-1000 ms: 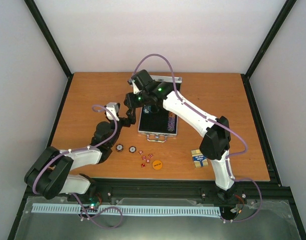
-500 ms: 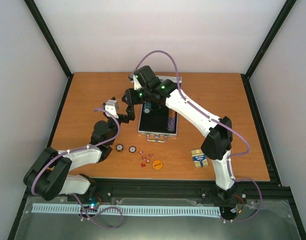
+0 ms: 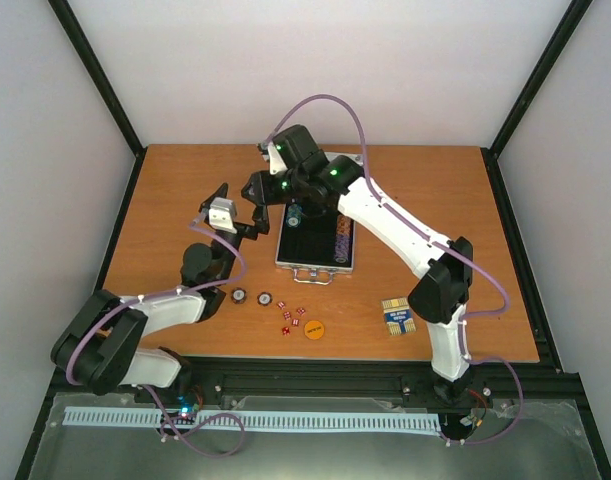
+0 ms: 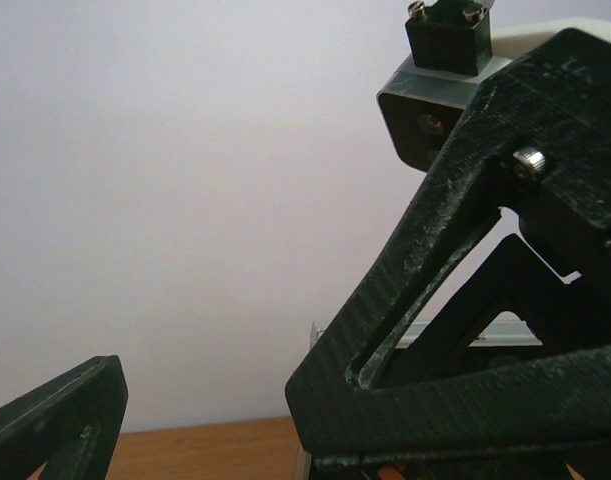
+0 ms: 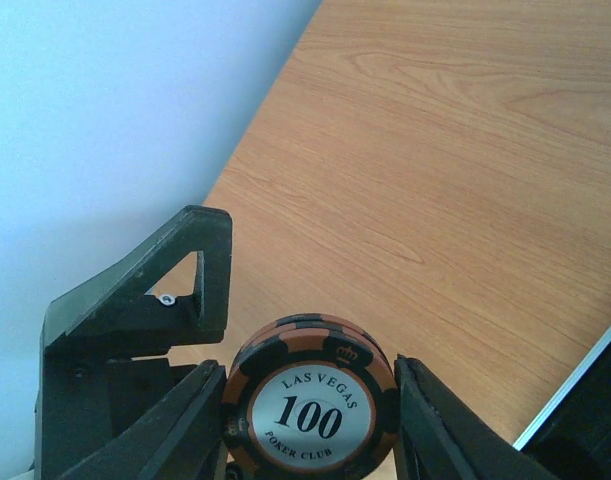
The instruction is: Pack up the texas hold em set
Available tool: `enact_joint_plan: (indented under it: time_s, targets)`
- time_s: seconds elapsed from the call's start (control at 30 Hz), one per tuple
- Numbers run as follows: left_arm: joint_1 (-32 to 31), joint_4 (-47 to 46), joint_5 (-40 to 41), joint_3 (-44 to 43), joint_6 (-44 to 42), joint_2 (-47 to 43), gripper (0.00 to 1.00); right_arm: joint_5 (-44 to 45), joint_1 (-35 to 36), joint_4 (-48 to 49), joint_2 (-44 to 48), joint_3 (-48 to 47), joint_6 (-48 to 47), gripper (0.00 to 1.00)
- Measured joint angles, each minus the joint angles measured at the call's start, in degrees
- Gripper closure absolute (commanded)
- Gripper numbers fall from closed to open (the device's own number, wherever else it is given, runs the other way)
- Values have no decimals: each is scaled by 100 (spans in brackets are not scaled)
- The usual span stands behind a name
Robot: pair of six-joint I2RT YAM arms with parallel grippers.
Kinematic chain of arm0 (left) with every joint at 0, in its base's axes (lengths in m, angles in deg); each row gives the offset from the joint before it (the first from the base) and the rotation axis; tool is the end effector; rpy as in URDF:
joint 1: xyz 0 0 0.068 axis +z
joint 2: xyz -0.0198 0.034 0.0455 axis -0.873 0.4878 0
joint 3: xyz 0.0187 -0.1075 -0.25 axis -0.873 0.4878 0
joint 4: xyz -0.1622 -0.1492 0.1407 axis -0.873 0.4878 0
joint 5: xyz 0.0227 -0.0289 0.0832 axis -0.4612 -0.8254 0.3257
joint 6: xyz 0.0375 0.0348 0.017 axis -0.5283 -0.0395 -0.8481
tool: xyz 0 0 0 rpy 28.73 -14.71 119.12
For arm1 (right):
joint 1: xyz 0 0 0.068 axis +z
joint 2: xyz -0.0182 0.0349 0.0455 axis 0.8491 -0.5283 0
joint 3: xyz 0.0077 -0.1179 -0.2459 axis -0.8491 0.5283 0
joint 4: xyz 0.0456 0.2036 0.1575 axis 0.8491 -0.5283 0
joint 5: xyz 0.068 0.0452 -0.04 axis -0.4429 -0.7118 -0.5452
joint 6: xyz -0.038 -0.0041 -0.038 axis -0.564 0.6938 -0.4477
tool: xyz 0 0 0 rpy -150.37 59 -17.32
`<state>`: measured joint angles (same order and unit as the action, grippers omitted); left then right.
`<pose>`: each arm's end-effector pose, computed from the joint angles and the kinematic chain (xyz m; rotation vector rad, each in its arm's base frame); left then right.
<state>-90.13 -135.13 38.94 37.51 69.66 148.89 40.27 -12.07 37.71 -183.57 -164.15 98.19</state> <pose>0.2289 -0.1196 0.2449 0.0893 1.2398 -0.3555 0.3072 0.3340 0.3685 -0.5304 2.3665 1.0036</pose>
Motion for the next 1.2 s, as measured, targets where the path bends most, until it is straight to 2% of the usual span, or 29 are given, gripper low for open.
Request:
enact_joint_plan:
  time_s: [0.27,0.63,0.87,1.0,1.2]
  targets:
    - [0,197,-85,17,-37,-444,0,-302,-15,131,103,-2,48,88]
    - [7,1113,-1115,254,-57,-1912,0,-750,22,129,334,-39,68,88]
    - [11,625,-1394,302,-286,-1864,0,-697,-70,35,321,-37,57,88]
    - [11,170,-1187,177,-297,-1668,0,-575,-162,-136,313,-2,39,88]
    - [11,269,-879,-85,-101,-1453,0,-527,-177,-264,313,2,17,87]
